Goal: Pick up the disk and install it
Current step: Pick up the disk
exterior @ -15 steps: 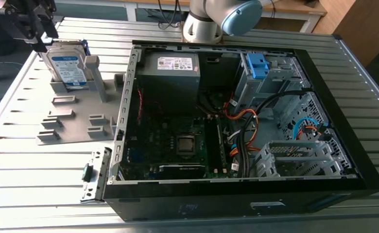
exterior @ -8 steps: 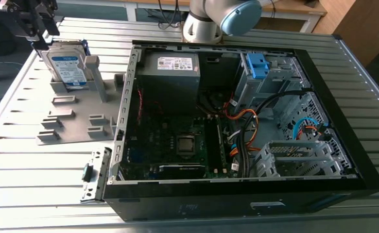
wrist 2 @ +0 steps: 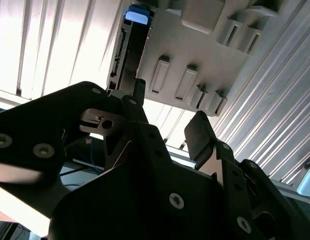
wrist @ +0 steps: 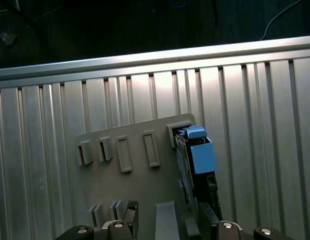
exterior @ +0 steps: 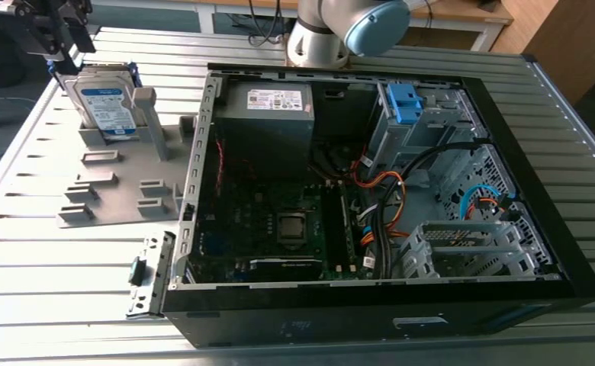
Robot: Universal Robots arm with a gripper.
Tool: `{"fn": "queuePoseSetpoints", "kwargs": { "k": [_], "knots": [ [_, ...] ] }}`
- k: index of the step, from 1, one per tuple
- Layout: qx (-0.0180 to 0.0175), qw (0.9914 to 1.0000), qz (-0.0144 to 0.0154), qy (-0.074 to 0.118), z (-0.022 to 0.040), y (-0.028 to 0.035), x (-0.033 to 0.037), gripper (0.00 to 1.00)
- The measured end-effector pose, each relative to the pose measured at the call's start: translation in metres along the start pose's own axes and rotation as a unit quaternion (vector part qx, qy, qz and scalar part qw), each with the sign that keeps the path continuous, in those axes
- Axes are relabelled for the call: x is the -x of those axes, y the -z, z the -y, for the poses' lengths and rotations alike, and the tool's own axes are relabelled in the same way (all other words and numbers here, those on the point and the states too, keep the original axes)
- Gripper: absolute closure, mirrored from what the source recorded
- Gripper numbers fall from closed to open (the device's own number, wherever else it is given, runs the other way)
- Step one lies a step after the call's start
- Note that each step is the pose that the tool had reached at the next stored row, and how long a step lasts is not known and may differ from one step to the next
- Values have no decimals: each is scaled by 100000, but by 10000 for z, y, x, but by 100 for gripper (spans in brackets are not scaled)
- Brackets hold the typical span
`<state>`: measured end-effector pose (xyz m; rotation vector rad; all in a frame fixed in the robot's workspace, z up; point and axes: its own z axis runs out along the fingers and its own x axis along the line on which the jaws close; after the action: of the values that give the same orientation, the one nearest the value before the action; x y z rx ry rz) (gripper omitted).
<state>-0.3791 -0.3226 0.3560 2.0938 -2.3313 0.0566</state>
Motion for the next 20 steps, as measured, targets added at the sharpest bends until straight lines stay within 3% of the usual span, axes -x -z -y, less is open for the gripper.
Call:
{"fn": "queuePoseSetpoints", "kwargs": {
  "k": [20],
  "knots": [
    [5,100000,-2,1,-27,-13,73,42]
  ]
}}
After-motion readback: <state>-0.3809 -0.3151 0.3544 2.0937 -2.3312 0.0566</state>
